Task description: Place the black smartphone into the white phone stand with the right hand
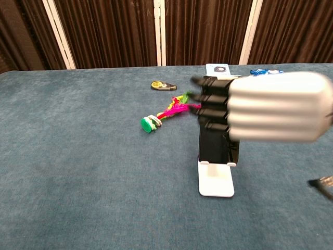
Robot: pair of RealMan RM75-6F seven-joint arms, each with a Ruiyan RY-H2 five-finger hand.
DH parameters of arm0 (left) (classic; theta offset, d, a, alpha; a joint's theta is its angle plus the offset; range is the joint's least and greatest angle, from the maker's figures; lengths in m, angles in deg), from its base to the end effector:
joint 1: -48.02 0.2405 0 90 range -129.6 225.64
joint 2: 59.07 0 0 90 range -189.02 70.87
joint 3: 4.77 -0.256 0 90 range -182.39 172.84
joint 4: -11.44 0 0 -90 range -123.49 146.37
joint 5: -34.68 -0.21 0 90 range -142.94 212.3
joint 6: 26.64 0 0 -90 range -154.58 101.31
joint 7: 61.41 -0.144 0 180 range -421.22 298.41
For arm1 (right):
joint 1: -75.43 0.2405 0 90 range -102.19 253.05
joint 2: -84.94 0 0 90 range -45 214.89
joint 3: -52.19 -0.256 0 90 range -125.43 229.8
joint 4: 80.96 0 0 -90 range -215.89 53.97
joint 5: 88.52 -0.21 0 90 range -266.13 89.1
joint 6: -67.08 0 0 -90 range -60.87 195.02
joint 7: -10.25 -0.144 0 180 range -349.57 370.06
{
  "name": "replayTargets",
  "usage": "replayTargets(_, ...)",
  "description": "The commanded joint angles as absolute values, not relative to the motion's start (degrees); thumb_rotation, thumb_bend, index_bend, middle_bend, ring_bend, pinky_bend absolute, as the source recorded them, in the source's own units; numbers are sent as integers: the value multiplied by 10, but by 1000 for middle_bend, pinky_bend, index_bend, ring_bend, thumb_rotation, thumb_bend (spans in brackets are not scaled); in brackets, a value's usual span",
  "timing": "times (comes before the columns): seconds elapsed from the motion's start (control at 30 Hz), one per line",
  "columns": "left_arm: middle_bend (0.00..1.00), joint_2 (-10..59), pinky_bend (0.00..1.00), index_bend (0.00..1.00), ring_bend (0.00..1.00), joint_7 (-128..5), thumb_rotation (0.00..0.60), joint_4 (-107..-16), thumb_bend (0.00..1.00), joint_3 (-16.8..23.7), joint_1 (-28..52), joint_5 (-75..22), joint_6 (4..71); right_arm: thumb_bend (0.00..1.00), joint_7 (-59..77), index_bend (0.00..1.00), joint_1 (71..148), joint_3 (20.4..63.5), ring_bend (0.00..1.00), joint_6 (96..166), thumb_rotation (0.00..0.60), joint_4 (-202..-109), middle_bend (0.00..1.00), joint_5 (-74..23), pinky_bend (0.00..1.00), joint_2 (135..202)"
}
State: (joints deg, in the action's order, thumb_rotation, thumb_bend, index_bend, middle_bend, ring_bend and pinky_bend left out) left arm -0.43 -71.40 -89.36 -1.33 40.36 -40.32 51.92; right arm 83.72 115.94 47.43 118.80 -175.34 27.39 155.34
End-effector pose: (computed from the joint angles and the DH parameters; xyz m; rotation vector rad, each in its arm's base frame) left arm -0.3091 0.1935 0.1705 -1.3688 -0.9480 -0.7019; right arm -0.1227 -0.2703 0.0336 2.0044 1.1214 0.4681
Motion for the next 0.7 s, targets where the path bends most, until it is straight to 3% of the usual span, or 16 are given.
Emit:
replayTargets(0.03,0,-8,0,0,0,-708,600,-896,0,-14,406,-408,523,294,695,187,1120,506,116,1331,600,-1719,189,314,160,1503)
replayTargets(0.23,0,-13,0,0,0,-703,600,-903,0,-18,409,-423,530,277,490,120,1065,531,116,1519,600,-1607,152,321,156,1494)
replayTargets(0.4,0,-15,0,0,0,-703,600,-909,0,-23,413,-437,538,195,361,87,1009,531,89,1609,600,-1523,97,260,124,1519)
replayTargets(0.53,0,-18,0,0,0,-698,600,-913,0,-26,417,-449,546,2,282,1,957,531,0,1616,600,-1522,1,171,14,1534)
replayTargets(0.7,0,-21,0,0,0,-694,600,-914,0,-30,422,-463,557,0,251,0,898,538,0,1574,600,-1673,0,57,0,1503)
